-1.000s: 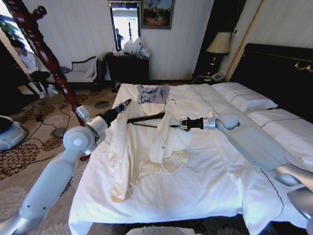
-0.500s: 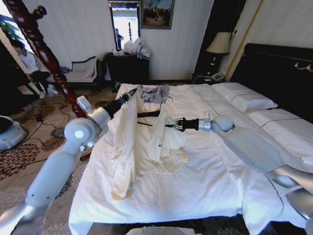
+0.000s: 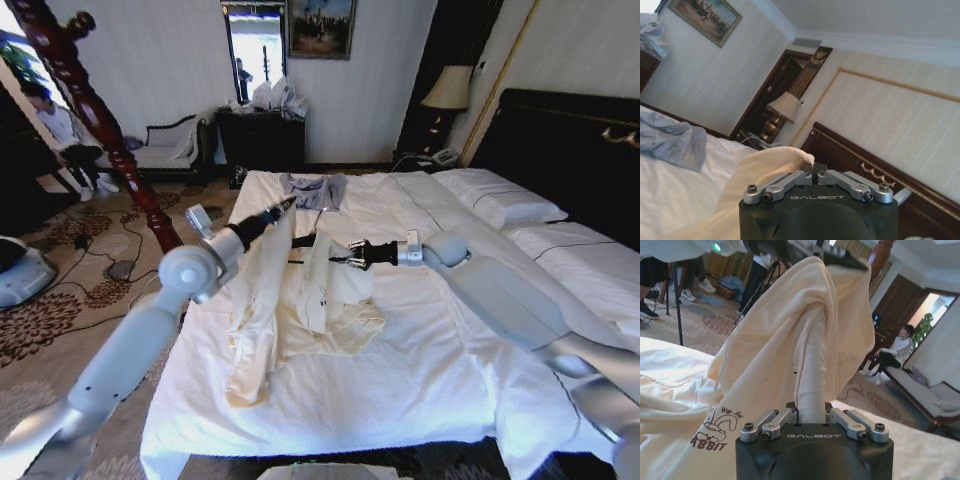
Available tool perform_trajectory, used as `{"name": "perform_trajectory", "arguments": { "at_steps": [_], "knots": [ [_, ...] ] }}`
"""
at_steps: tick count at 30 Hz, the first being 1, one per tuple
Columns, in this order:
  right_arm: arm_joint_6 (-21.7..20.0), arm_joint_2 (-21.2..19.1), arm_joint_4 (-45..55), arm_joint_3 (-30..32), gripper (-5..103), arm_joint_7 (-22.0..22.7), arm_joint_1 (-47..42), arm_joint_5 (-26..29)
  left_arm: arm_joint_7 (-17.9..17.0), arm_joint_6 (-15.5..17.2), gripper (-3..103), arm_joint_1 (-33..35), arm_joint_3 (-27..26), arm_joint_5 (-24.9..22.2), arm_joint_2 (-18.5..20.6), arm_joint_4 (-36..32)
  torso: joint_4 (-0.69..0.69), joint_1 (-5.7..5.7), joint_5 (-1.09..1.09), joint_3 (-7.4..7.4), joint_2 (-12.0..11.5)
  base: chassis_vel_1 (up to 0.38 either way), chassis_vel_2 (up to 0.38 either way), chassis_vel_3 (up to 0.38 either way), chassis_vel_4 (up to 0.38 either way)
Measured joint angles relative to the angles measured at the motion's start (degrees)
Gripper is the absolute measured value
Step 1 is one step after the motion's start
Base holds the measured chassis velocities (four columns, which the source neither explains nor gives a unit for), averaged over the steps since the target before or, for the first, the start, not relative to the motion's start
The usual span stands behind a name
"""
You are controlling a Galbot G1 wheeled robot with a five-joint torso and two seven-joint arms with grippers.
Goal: Pick up the clothes from the bed and hang them on the clothes hanger.
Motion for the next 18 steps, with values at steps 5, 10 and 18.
{"name": "perform_trajectory", "arguments": {
  "at_steps": [5,10,18],
  "knots": [
    [2.0,0.9,-2.2,-0.1,17,-1.8,0.4,-1.4,0.5,0.1,0,0.4,-1.9,-0.5,0.5,0.1,0.0,0.0,0.0,0.0,0.0,0.0,0.0,0.0,0.0],
    [3.7,0.6,-3.5,0.3,17,-4.6,0.4,-1.3,1.3,0.1,0,0.5,-3.6,-0.8,2.5,0.6,0.0,0.0,0.01,0.0,0.0,0.0,0.0,0.0,0.0],
    [4.6,-0.8,-3.3,0.8,17,-6.9,0.0,-1.3,2.7,-0.1,0,-2.0,-4.6,-1.0,2.7,2.1,-0.01,0.0,0.0,0.0,0.0,0.0,0.0,0.0,0.0]
  ]
}}
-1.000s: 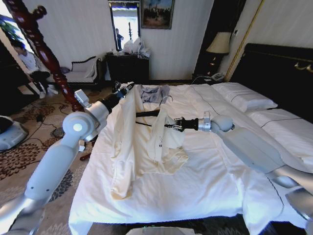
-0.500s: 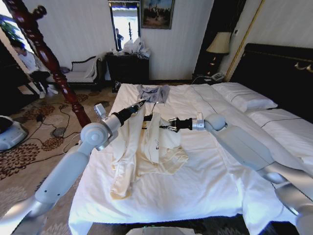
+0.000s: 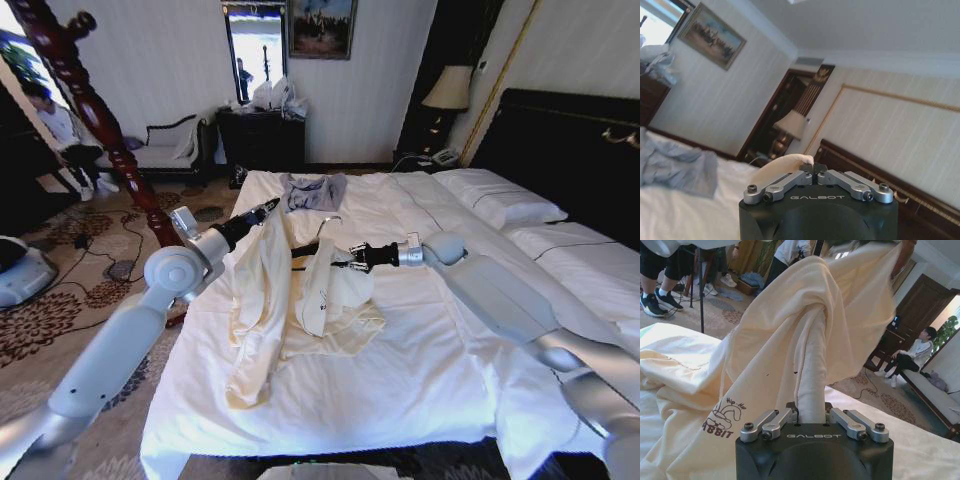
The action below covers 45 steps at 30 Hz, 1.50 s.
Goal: Pick up the clothes from the bed and hang them on the clothes hanger.
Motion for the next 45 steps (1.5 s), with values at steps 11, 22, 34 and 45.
{"name": "perform_trajectory", "arguments": {
  "at_steps": [11,22,34,45],
  "knots": [
    [0.7,1.5,0.3,-0.9,17,0.4,0.0,1.2,2.3,0.0,0,-1.0,3.7,3.0,-1.9,1.2,0.02,0.0,0.0,0.0,0.0,0.0,0.0,0.0,0.0],
    [0.7,2.5,1.4,-1.9,17,2.0,0.2,6.9,1.8,0.0,-1,-0.2,7.1,6.5,-3.5,1.2,0.01,0.0,0.0,0.0,0.0,0.0,0.0,0.0,0.0],
    [0.4,1.9,0.7,-1.7,17,2.4,-0.5,6.9,0.9,5.8,42,4.2,4.2,5.4,-0.2,-7.3,0.02,-0.01,0.0,-0.01,0.0,0.0,0.0,0.0,0.0],
    [0.5,2.1,-0.8,-1.3,17,2.3,-0.1,6.8,-2.3,11.3,75,5.5,2.0,2.9,2.8,-11.1,0.0,0.0,0.01,0.0,0.0,0.0,0.0,0.0,0.0]
  ]
}}
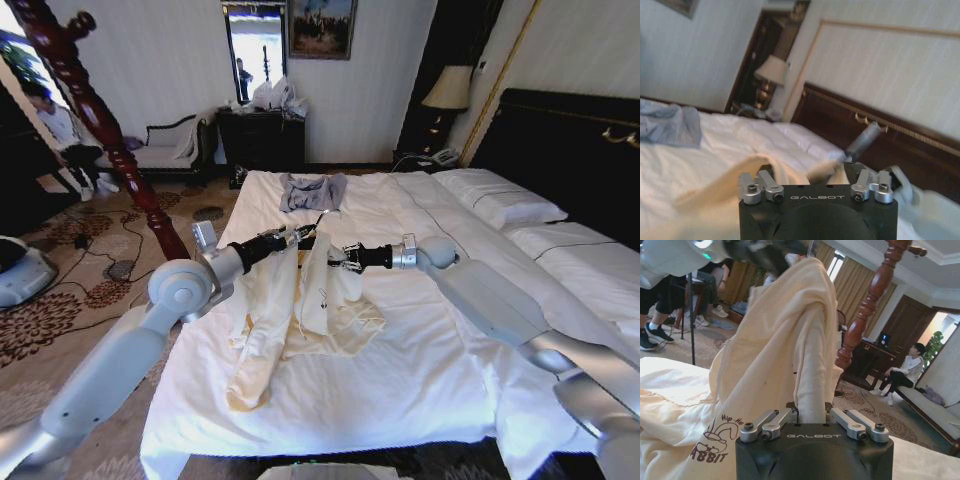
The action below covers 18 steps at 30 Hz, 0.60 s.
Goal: Pick up the clothes from the bed and hang them on the clothes hanger.
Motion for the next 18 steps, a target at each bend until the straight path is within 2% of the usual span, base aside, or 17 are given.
{"name": "perform_trajectory", "arguments": {
  "at_steps": [5,13,18],
  "knots": [
    [0.1,-0.8,-0.8,0.7,17,0.0,-0.4,1.1,-0.4,0.0,98,2.1,-4.9,-1.6,1.6,-4.4,0.0,-0.01,-0.01,0.0,0.0,0.0,0.0,0.0,0.0],
    [0.4,-1.0,-0.7,1.1,17,0.1,-0.8,1.4,0.6,-3.9,100,1.2,-9.3,-2.8,6.0,-6.1,0.01,0.0,-0.01,0.0,0.0,0.0,0.0,0.0,0.0],
    [0.8,-1.0,-0.5,1.2,17,0.1,-0.9,1.2,-1.3,-4.6,100,0.5,-13.3,-6.6,8.9,-4.5,0.0,0.0,-0.02,0.0,0.0,0.0,0.0,0.0,0.0]
  ]
}}
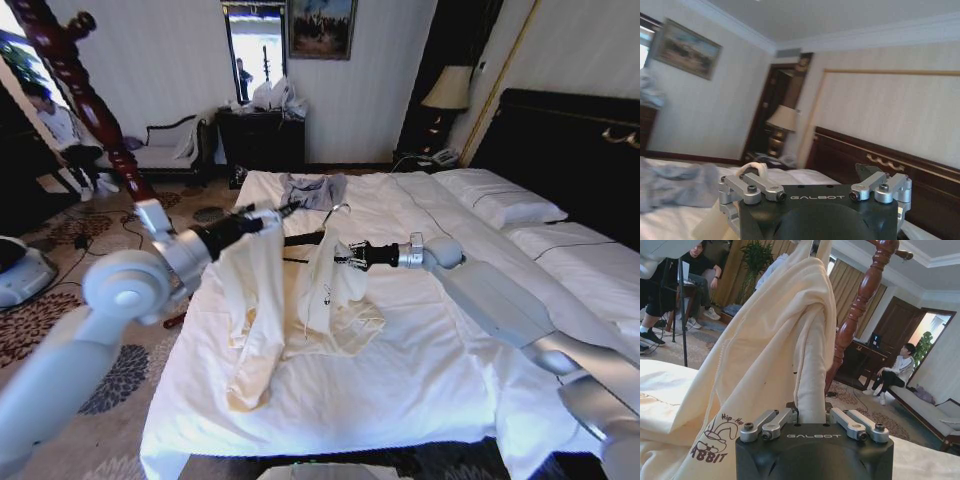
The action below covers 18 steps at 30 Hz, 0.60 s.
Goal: Pick up the clothes from the bed and hang them on the clothes hanger.
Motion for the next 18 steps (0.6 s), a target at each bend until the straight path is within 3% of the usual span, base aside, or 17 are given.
{"name": "perform_trajectory", "arguments": {
  "at_steps": [5,13,14,16,18],
  "knots": [
    [0.3,-0.2,0.4,0.3,17,0.0,-0.8,0.3,-0.3,0.5,100,0.4,-0.4,-2.4,2.3,1.3,0.03,0.0,0.01,0.0,0.0,0.0,0.0,0.0,0.0],
    [0.3,-0.1,1.6,0.0,17,0.2,-1.2,0.7,0.8,-0.8,100,-4.1,7.9,-0.8,-5.5,2.3,-0.01,0.0,0.02,0.0,0.0,0.0,0.0,0.0,0.0],
    [0.2,-0.1,1.9,-0.1,17,0.6,-1.2,0.8,1.2,-1.7,100,-5.8,10.1,-0.1,-8.6,3.7,-0.01,0.0,0.02,0.0,0.0,0.0,0.0,0.0,0.0],
    [0.1,-0.1,2.0,-0.1,17,1.0,-1.3,0.9,1.7,-2.3,100,-7.6,11.7,-0.1,-11.1,5.1,0.0,0.0,0.01,0.0,0.0,0.0,0.0,0.0,0.0],
    [0.1,-0.1,2.0,-0.1,17,1.1,-1.4,0.9,2.1,-2.4,100,-8.5,12.6,-0.1,-12.0,5.5,0.0,0.0,0.02,0.0,0.0,0.0,0.0,0.0,0.0]
  ]
}}
